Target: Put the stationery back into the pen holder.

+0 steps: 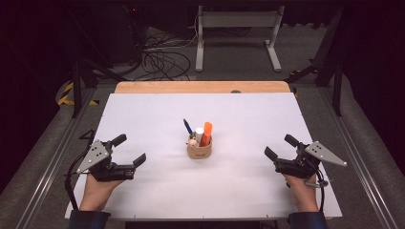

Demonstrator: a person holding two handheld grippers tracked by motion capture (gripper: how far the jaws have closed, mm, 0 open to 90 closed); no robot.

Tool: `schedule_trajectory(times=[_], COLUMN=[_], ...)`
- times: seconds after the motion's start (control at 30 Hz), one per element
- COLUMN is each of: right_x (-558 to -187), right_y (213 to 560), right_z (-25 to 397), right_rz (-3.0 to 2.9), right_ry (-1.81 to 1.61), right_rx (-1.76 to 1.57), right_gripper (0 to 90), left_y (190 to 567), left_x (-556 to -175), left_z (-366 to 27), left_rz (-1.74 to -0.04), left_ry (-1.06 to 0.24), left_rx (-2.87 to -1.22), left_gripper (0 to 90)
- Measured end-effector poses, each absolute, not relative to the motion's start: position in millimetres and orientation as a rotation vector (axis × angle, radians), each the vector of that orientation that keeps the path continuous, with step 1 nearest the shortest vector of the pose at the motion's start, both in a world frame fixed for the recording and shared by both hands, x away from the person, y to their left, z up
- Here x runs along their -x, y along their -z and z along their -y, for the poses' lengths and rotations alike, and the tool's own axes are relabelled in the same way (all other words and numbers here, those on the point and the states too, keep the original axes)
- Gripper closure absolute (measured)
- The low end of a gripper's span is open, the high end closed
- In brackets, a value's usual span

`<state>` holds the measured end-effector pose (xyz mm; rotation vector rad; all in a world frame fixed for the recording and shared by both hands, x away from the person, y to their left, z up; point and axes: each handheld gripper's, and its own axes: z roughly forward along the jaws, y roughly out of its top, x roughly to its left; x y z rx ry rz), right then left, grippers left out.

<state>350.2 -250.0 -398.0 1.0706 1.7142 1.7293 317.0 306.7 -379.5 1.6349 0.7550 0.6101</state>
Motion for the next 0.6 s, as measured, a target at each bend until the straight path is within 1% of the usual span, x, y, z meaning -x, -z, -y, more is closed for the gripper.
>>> schedule_trajectory(times=[0.27,0.6], right_x=[-351.5,-352.5], right_y=[401.3,402.5], right_z=[253.7,255.5], right_rz=[-1.722,-1.719], right_ry=[-1.659,-1.674], right_rx=[-1.068,-1.065], right_gripper=[0.0,0.0], left_y=[381.4,384.0], left_x=[-315.6,-315.6], left_z=[-312.0,-316.9], left_rz=[-0.765,-0.774], left_ry=[-0.621,-0.63], left_rx=[-1.637,-1.646], left_gripper=[2.6,2.6])
